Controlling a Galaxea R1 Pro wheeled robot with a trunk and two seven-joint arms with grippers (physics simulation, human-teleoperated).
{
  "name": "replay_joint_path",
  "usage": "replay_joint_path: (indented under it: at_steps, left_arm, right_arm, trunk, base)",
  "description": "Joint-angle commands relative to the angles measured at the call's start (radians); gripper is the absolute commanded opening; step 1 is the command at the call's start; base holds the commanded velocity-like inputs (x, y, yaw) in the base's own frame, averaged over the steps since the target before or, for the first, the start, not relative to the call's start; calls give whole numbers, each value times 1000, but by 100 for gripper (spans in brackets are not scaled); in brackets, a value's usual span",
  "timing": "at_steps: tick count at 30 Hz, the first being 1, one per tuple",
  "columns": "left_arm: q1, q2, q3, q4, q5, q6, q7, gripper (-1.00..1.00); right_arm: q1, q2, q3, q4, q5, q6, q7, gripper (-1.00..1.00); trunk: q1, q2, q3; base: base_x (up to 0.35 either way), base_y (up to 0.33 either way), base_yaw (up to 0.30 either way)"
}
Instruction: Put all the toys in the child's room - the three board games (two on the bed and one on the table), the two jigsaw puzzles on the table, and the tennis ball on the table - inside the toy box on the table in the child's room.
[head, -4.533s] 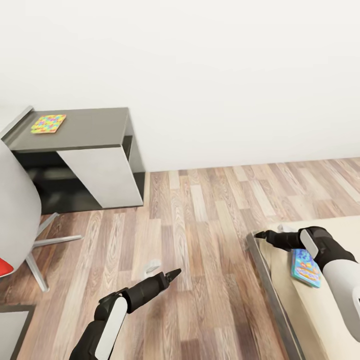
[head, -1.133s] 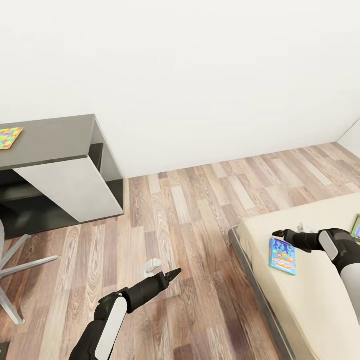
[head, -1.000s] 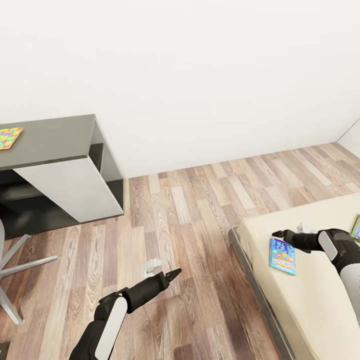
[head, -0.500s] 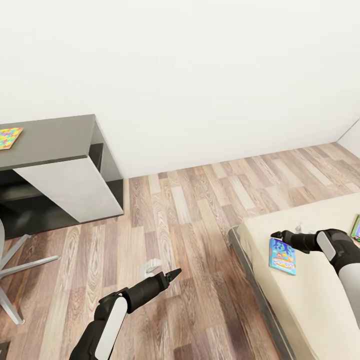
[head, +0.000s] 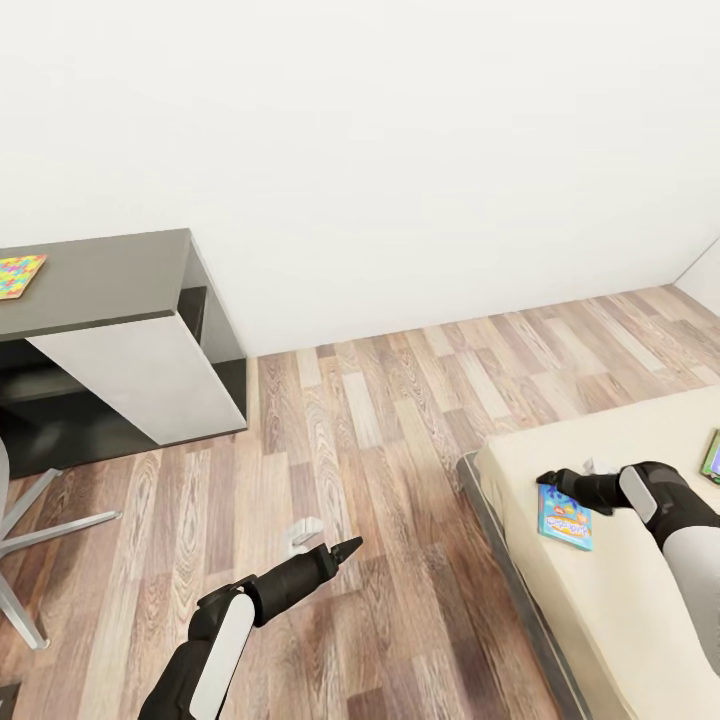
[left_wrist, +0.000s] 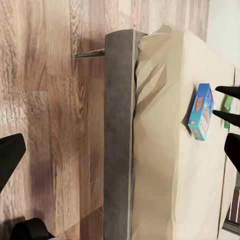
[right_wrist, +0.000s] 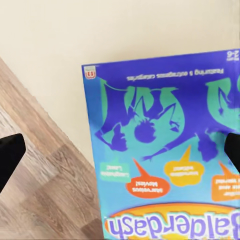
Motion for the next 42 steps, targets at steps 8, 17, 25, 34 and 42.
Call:
replay_joint_path:
  at_steps: [8, 17, 25, 34, 42]
  left_arm:
    - [0, 0, 1, -1, 4, 7, 2, 100]
    - [0, 0, 1, -1, 4, 7, 3, 100]
    - [0, 0, 1, -1, 4, 7, 3, 100]
    - [0, -1, 1, -1, 4, 7, 2, 100]
    - [0, -1, 1, -1, 4, 7, 1, 100]
  right_arm:
    - [-2, 6, -10, 7, 1, 4, -56, 100]
    - [-2, 7, -12, 4, 0, 4, -68, 100]
    - [-2, 7, -12, 2, -1, 4, -71, 100]
    - [0, 7, -13, 1, -1, 4, -71, 100]
    - [0, 7, -13, 1, -1, 4, -72, 100]
  trunk:
    - [0, 0, -1]
    - [0, 0, -1]
    - [0, 0, -1]
    - [0, 0, -1]
    - [0, 0, -1]
  base:
    - [0, 0, -3]
    - [0, 0, -110]
    - [0, 0, -51]
    - [0, 0, -13]
    - [0, 0, -3]
